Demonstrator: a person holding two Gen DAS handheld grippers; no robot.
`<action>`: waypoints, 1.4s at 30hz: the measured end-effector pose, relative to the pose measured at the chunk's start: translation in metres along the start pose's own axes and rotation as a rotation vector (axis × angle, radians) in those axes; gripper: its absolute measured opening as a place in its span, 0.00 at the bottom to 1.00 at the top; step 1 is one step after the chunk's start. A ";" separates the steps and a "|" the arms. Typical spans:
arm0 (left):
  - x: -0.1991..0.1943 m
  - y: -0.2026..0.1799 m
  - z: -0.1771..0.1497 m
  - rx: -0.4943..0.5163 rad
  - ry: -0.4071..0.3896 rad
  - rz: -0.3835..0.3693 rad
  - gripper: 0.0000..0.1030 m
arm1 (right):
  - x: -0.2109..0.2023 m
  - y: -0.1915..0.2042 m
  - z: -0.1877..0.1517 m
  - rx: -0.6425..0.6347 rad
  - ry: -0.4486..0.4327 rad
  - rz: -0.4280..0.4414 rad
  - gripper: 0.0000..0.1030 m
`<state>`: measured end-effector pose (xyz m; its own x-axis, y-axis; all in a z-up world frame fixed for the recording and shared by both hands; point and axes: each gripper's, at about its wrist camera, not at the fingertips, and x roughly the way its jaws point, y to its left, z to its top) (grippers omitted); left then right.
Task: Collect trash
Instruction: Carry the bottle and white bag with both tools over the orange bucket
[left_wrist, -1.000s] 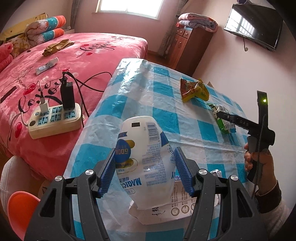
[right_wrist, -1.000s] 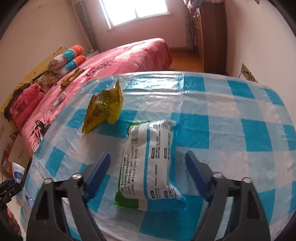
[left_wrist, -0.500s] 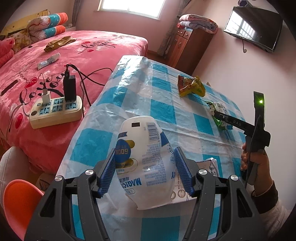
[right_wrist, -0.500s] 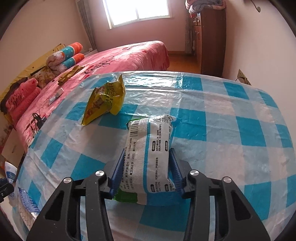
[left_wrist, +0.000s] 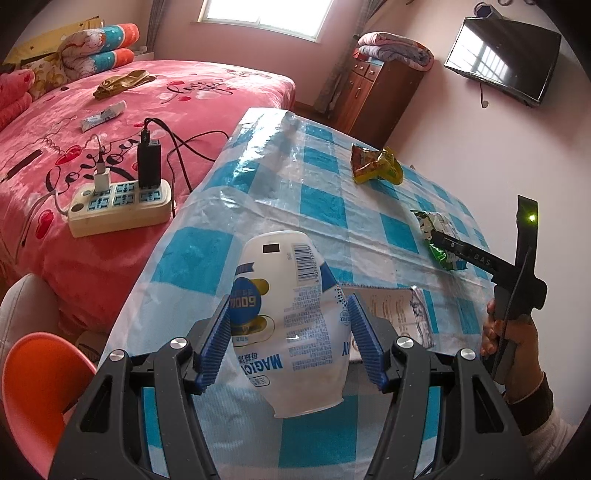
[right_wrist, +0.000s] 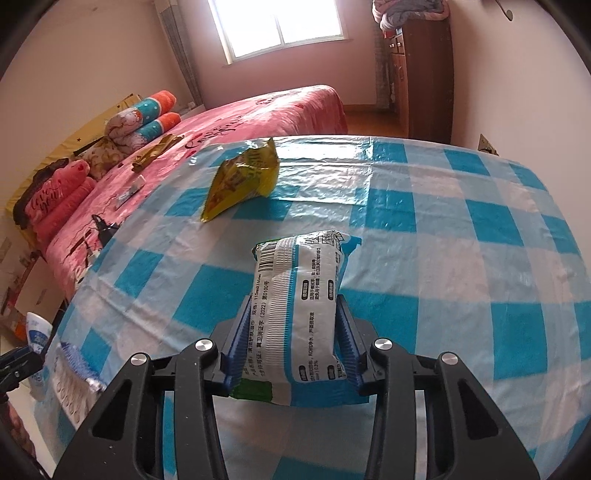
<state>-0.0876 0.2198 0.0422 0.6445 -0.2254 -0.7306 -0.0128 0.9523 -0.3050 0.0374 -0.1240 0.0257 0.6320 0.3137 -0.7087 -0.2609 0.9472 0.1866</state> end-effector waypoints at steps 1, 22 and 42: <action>-0.001 0.000 -0.002 -0.002 0.003 -0.002 0.61 | -0.003 0.001 -0.002 0.002 -0.002 0.003 0.43; -0.030 0.022 -0.032 0.012 -0.029 0.072 0.61 | -0.066 0.062 -0.035 -0.073 -0.055 0.067 0.43; -0.079 0.101 -0.079 -0.058 -0.052 0.281 0.61 | -0.096 0.195 -0.058 -0.317 -0.050 0.220 0.43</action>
<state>-0.1998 0.3173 0.0208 0.6477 0.0576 -0.7597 -0.2391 0.9622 -0.1308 -0.1162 0.0269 0.0904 0.5686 0.5174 -0.6395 -0.6017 0.7917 0.1055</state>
